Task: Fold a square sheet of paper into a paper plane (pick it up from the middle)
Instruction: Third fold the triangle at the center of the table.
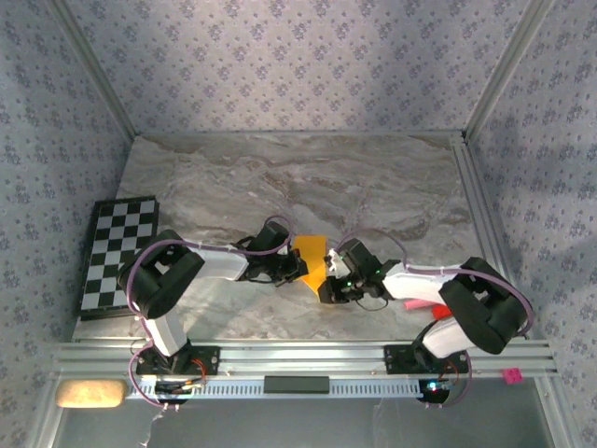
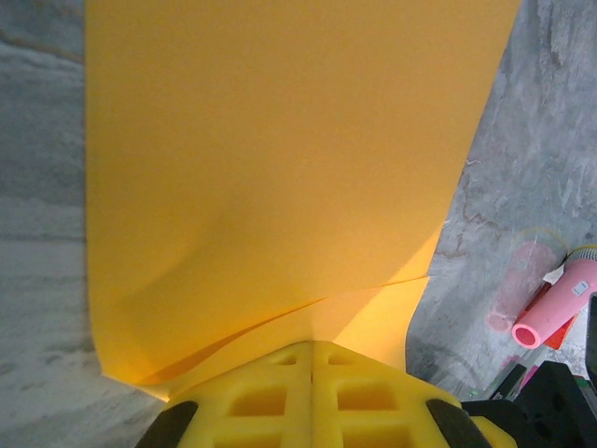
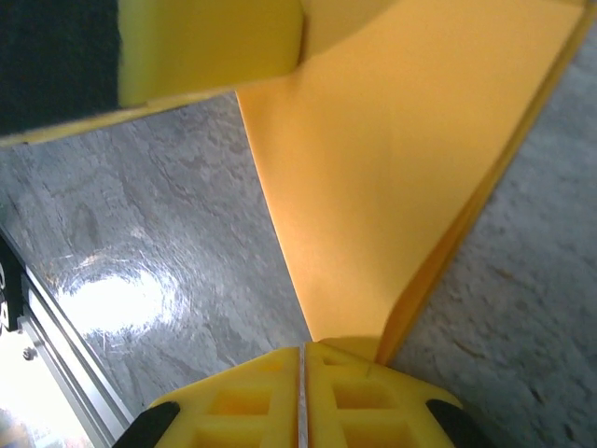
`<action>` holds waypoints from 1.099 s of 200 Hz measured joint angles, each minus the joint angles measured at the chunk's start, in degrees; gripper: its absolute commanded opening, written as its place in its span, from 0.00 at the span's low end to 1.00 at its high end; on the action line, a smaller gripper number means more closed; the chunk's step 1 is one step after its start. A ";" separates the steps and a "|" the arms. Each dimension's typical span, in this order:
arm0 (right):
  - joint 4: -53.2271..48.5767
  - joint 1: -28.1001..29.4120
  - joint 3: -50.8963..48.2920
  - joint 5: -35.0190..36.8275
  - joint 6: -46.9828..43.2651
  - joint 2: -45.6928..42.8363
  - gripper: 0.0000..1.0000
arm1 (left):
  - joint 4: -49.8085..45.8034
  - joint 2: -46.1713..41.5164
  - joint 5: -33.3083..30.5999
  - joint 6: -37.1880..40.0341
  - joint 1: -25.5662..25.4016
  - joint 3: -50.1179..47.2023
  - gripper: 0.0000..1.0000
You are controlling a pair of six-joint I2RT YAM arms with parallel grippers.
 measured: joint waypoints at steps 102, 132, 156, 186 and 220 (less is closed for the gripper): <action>-7.56 -2.05 -1.57 -0.50 -0.66 -11.39 0.11 | 0.00 0.00 -0.13 0.00 0.00 0.00 0.04; -6.86 -3.04 2.16 -2.25 -0.61 -9.03 0.11 | -0.02 0.00 -0.13 0.00 0.00 0.00 0.04; -4.76 -3.13 5.42 -3.45 -0.37 -3.43 0.11 | -0.15 0.02 -0.13 0.04 0.00 0.11 0.04; -3.13 -2.97 7.67 -4.15 0.00 1.97 0.12 | -0.11 0.11 0.00 0.17 0.00 0.13 0.05; -2.54 -2.99 8.28 -4.28 0.04 5.16 0.11 | -0.11 0.66 0.13 0.22 0.00 0.76 0.05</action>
